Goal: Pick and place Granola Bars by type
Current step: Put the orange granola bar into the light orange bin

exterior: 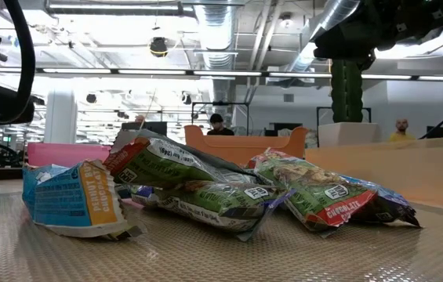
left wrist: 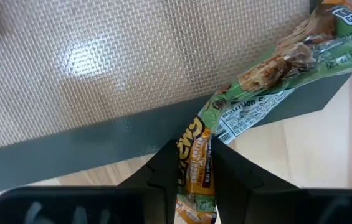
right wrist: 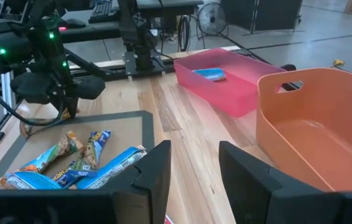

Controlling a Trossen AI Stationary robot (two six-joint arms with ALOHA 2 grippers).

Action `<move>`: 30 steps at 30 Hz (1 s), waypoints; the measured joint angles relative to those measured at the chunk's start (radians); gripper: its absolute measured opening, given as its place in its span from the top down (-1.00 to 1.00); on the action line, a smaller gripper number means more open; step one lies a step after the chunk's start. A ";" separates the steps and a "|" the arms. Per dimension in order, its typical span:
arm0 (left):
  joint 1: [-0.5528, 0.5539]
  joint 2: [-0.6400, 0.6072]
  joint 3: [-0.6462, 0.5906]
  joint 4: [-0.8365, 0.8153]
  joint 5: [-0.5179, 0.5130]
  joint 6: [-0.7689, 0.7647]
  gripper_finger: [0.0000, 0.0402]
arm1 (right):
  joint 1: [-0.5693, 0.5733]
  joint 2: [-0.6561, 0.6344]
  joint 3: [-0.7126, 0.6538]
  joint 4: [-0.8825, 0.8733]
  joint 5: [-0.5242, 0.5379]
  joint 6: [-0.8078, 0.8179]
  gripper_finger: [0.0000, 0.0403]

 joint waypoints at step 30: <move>0.083 -0.083 0.185 0.035 -0.179 -0.107 0.74 | 0.000 -0.001 0.000 -0.009 -0.003 -0.007 0.37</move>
